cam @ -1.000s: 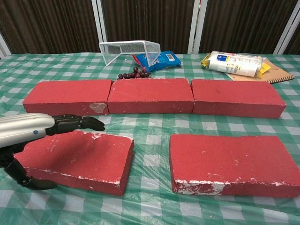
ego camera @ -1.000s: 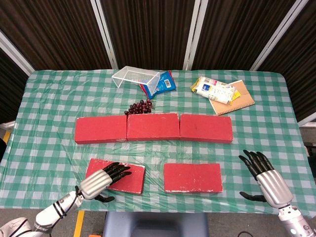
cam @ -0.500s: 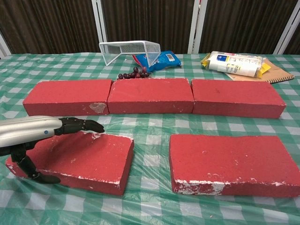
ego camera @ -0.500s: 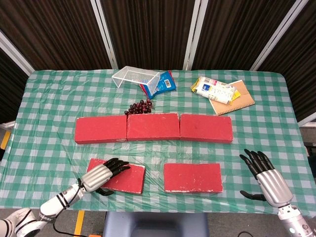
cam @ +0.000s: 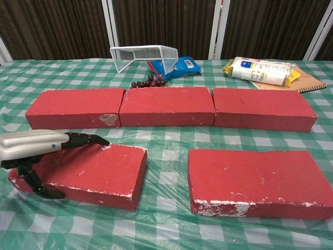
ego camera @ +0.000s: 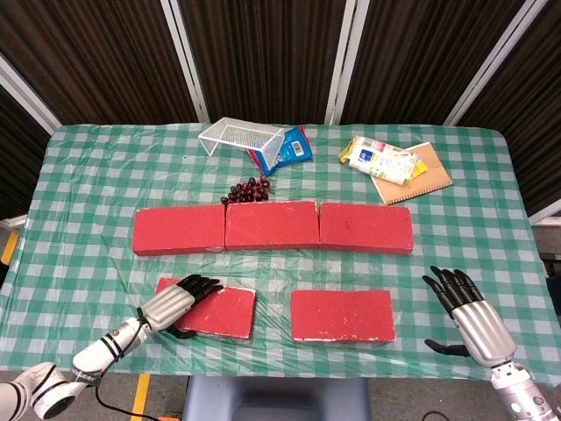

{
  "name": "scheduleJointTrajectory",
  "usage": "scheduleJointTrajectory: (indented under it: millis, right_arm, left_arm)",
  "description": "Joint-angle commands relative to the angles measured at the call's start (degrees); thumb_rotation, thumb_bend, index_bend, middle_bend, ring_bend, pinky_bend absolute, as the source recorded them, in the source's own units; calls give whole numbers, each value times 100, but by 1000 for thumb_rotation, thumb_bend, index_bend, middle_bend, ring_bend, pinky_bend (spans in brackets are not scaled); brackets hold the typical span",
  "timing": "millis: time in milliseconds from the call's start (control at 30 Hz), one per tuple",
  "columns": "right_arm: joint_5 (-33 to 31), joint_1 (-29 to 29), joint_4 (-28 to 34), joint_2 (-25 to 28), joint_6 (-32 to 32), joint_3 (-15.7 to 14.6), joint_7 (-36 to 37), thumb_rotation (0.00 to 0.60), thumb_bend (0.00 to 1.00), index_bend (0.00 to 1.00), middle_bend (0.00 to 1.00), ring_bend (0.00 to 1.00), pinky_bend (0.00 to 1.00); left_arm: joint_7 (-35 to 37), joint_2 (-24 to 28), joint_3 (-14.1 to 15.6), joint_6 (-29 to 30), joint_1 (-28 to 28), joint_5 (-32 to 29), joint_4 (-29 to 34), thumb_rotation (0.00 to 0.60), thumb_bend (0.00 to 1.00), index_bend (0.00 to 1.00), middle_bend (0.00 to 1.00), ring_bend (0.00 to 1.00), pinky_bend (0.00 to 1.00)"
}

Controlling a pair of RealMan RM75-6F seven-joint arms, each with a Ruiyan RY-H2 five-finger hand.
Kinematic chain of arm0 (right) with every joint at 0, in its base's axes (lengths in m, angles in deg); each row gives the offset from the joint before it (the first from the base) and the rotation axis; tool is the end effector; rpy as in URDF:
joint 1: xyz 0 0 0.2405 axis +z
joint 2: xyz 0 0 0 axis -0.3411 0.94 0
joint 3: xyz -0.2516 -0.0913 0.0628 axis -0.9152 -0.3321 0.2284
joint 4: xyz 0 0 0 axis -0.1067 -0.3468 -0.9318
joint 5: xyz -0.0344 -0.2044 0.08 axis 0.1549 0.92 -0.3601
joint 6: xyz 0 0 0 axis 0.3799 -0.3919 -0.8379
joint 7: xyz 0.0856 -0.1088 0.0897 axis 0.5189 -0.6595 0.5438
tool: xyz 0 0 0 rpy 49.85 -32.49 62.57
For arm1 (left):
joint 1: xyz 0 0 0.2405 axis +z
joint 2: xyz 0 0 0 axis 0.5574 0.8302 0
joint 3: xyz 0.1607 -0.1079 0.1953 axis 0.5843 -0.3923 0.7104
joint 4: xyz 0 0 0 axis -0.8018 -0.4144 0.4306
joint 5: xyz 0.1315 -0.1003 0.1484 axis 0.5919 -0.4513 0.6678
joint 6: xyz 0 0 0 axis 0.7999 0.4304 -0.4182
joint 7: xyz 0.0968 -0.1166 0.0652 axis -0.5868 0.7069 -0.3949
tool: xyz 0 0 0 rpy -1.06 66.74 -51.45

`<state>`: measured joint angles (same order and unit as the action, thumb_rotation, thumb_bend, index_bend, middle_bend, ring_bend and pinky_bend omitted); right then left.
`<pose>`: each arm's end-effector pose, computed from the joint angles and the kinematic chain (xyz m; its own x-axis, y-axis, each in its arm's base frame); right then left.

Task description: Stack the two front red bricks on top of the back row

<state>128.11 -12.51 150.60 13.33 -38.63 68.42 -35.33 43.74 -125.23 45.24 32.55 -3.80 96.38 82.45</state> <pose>-0.3056 -0.1818 0.1184 0.4204 -0.1624 0.8927 -0.8891 -0.2698 0.3697 -0.2401 0.2991 -0.0321 0.4742 0.5106 0.7172 0.8136 -0.5654 -0.1354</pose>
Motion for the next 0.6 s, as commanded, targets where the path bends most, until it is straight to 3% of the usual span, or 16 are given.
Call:
scheduleJointTrajectory:
  millis: [33, 100, 233, 600]
  right_arm:
    - [-22, 1, 8, -6, 9, 11, -13, 600, 93, 0, 0, 0, 0]
    - [-39, 3, 9, -10, 16, 19, -17, 600, 93, 0, 0, 0, 0]
    - [-71, 11, 10, -19, 45, 31, -34, 600, 93, 0, 0, 0, 0]
    - [-149, 42, 16, -36, 135, 58, -94, 600, 93, 0, 0, 0, 0]
  left_arm:
    - [42, -22, -10, 78, 4, -6, -52, 600, 217, 0, 274, 164, 376]
    - [111, -23, -5, 136, 7, 7, -66, 600, 216, 4, 427, 319, 534]
    - [43, -26, -83, 427, 81, 3, -80, 600, 223, 30, 491, 412, 668]
    - [-878, 191, -650, 760, 95, -409, 499, 600, 238, 37, 502, 428, 693]
